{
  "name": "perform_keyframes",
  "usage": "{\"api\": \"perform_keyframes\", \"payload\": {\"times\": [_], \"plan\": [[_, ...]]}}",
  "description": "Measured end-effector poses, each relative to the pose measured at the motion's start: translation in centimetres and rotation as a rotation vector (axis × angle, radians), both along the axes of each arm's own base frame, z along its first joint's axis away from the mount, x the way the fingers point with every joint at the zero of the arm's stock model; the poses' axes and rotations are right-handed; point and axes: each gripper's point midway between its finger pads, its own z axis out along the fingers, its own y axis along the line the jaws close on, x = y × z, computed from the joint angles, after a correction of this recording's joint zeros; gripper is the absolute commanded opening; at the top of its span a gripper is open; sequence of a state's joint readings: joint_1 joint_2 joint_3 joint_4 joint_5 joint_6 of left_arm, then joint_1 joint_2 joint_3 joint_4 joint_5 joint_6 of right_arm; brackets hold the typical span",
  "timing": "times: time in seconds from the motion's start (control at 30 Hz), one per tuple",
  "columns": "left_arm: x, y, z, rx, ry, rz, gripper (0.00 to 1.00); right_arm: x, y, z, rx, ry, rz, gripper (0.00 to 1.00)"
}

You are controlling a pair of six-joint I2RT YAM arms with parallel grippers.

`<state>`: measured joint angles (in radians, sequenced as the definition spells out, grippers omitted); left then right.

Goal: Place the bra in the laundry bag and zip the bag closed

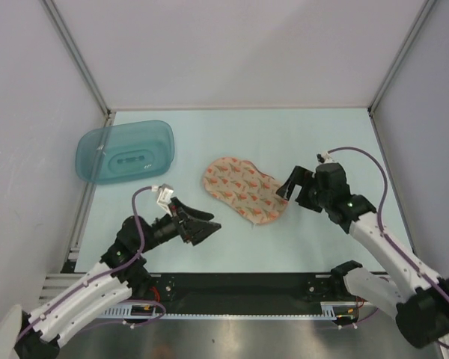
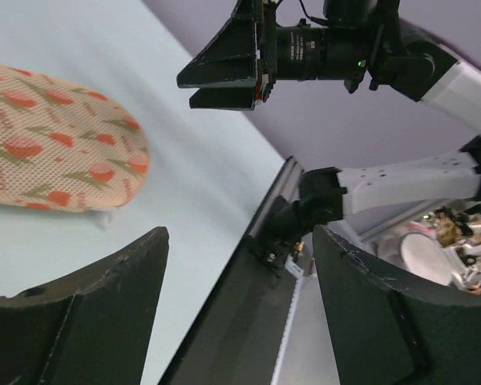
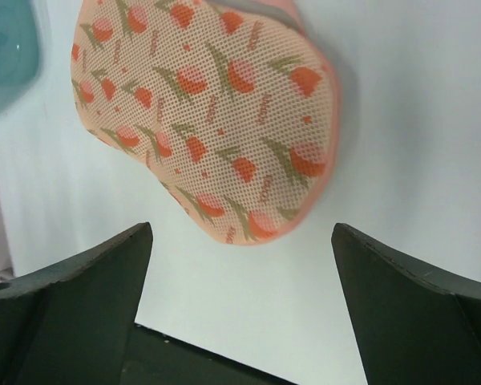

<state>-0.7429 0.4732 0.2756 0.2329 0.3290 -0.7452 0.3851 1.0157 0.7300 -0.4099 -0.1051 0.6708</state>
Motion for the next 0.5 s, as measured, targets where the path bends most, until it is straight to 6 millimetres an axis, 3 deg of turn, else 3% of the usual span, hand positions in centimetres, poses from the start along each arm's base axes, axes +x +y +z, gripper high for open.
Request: {"api": "perform_keyframes", "payload": {"times": [0.13,0.23,0.4,0.5], "plan": [[-2.2,1.1,0.1,-0.098,0.007,-0.036,0.79,-2.4,-2.0,2.3,-0.034,-0.067,-0.027,1.0],[-3.6,1.7,0.4,-0.18,-0.004,-0.066,0.79,-4.7,-2.0,3.2,0.012,-0.112,0.002,1.0],[-5.6,2.3,1.7,-0.305,-0.002,-0.138,0.79,-9.1,-1.4,2.9,0.169,-0.187,0.062,1.0],[-7.4,2.6,4.1,-0.403,-0.012,-0.229,0.84,-10.8,-1.0,2.7,0.293,-0.262,0.082,1.0]]}}
